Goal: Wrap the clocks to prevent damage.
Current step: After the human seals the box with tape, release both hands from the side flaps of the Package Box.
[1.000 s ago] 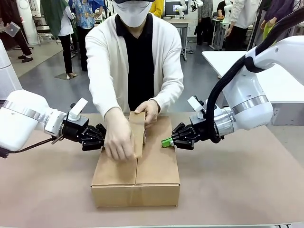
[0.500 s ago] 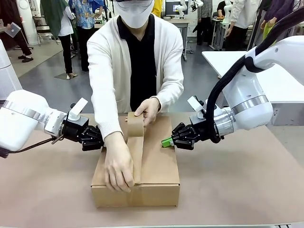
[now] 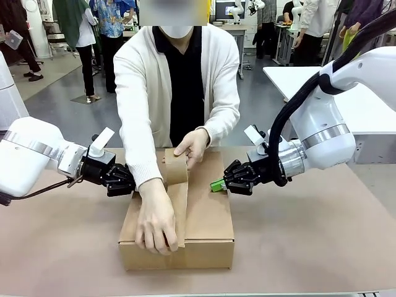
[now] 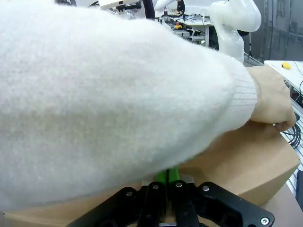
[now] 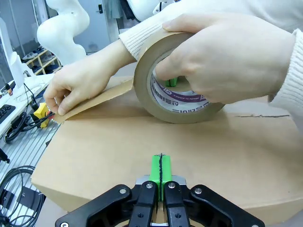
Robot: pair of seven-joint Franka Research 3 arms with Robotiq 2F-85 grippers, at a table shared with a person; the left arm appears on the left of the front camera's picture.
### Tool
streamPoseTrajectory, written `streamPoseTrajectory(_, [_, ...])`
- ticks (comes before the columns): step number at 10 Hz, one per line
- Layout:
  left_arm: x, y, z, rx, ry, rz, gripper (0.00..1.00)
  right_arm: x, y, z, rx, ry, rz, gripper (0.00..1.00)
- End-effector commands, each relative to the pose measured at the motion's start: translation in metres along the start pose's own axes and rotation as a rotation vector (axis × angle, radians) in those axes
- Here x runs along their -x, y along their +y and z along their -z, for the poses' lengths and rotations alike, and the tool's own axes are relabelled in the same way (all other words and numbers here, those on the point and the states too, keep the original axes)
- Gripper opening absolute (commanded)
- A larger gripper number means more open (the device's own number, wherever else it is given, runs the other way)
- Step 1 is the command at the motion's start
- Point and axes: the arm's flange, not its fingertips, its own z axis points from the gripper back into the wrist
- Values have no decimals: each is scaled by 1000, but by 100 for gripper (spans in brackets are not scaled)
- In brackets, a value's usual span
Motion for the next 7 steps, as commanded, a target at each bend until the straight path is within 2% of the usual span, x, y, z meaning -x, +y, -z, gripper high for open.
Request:
streamPoseTrajectory(1, [3,0,1,-4,9,2,0,3,0,1,2,6,7,1])
streamPoseTrajectory(7, [3,0,1,-4,9,2,0,3,0,1,2,6,7,1])
